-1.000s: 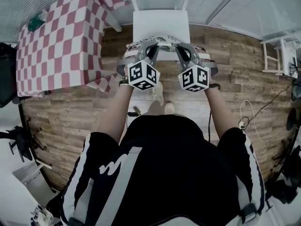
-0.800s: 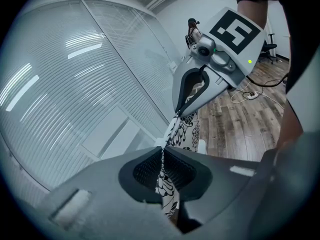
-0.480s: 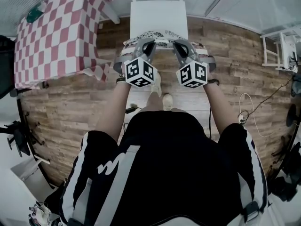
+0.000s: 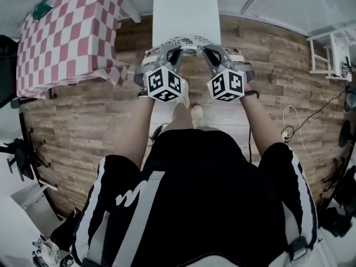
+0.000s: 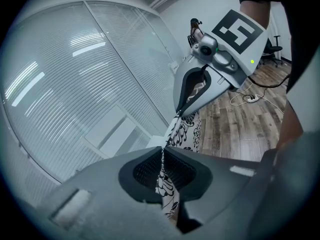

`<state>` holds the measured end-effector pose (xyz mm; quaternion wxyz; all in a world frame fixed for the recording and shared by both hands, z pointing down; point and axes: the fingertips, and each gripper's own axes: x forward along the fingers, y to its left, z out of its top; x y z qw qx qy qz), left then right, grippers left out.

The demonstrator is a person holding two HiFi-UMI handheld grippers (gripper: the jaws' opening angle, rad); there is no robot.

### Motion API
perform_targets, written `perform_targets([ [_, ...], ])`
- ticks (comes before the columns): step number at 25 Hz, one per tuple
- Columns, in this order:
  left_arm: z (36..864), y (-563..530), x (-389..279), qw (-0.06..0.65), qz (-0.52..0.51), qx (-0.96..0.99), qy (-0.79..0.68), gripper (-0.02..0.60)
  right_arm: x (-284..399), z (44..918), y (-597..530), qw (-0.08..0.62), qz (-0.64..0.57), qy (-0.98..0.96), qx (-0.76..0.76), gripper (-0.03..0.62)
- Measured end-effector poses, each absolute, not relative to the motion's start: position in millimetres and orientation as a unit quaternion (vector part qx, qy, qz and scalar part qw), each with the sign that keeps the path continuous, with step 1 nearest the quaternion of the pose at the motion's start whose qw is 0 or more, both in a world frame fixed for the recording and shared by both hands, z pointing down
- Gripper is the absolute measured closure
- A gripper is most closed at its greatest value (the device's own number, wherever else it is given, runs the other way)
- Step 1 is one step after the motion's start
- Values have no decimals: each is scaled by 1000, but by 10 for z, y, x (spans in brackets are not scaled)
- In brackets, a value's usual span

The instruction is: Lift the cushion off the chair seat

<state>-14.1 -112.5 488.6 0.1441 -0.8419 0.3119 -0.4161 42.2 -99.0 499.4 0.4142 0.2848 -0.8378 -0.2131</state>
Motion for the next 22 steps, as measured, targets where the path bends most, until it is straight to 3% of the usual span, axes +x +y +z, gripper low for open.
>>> perform_targets([
  [22,4331,-540,-118,174,-395,-836,339,566,449,4379,-445,368,-226,-852,295,587],
])
